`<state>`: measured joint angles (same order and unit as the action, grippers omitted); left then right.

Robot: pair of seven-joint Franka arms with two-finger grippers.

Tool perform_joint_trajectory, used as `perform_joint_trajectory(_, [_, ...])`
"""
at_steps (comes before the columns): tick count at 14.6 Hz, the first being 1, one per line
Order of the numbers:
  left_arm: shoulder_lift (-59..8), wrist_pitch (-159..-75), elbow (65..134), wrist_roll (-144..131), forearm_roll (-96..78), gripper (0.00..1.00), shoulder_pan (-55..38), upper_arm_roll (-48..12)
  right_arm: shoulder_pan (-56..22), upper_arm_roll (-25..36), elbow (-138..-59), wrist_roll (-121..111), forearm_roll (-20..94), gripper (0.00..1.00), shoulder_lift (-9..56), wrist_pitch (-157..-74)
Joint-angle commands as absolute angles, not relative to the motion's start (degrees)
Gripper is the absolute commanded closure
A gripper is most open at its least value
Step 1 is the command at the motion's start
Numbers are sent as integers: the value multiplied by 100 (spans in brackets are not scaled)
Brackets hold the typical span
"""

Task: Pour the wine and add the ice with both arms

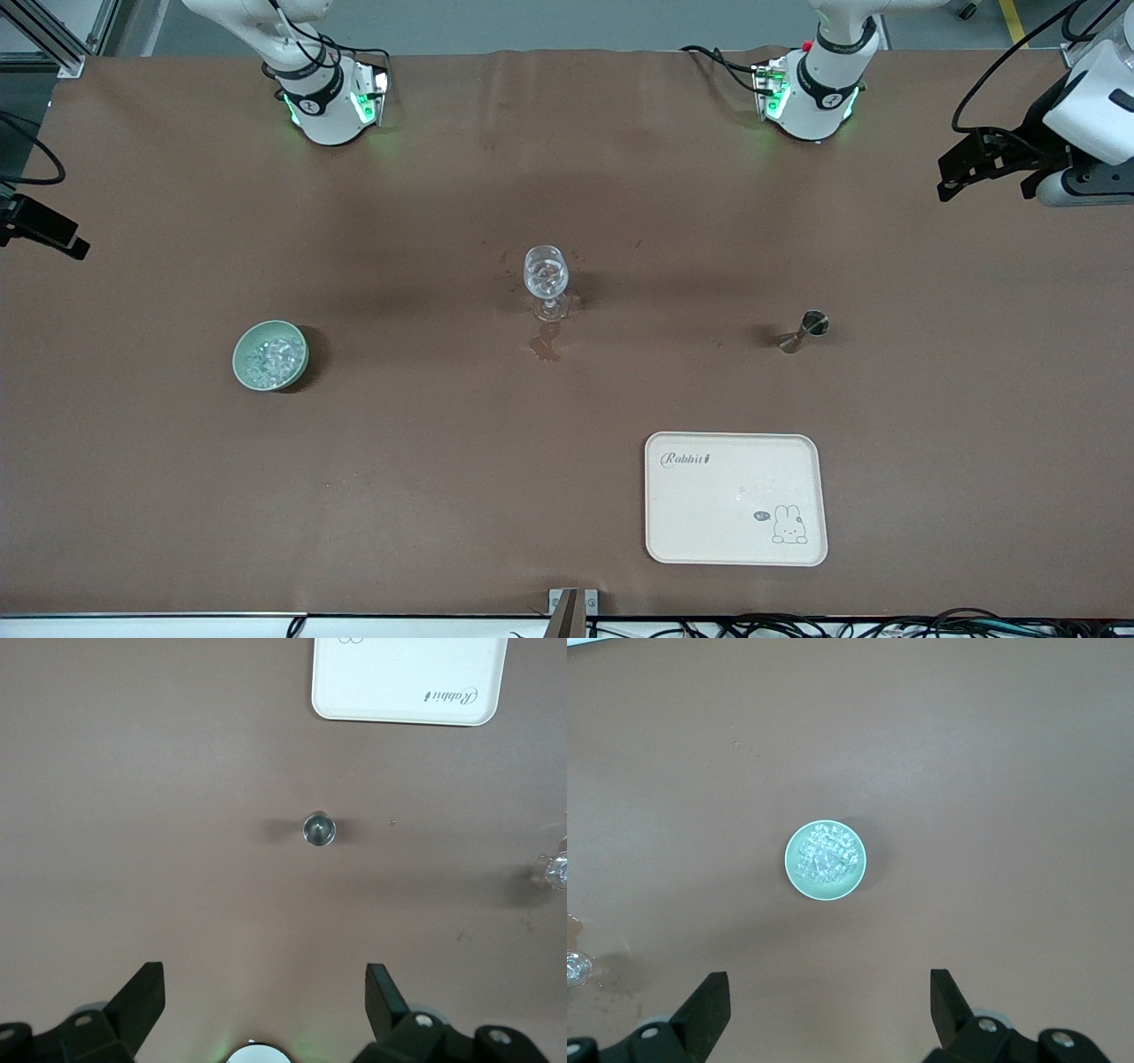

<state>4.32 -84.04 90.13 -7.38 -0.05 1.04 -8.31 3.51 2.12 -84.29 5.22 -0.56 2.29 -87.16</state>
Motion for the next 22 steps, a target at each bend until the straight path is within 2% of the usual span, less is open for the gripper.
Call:
perform_joint_trajectory(1, [448,-8350,8956,-642,61,0,106,-826,308,202,-8525,572,-44,0,105,-8710])
perform_joint_trajectory(4, [247,-8350,8650,-676,79,0,114,-809,316,202,-8525,536,-53,0,105,-8701])
perform_joint_trajectory(7, [-174,-8358,8604,-624,-26,0,254,-335,325,202,-8525,536,-53,0,105,-8701])
perform_joint_trajectory(9, [-315,-8367,8604,-624,-26,0,359,-299,316,193,-8534,562,-53,0,114,-8701])
perform_joint_trajectory(13, [-1035,-8367,8604,-642,-630,0,1447,-299,299,193,-8753,466,-35,0,228,-8797])
perform_joint_trajectory(15, [-1501,-8367,8604,-694,-939,0,1923,-299,238,176,-9226,466,-9,0,377,-9348])
perform_joint_trajectory(18, [-2073,-8367,8604,-1087,-1054,0,2074,-299,229,176,-10175,387,-9,0,562,-10500])
perform_joint_trajectory(22, [-2828,-8385,8613,-3282,-1948,0,2206,-299,211,176,-11256,308,-9,0,904,-11914])
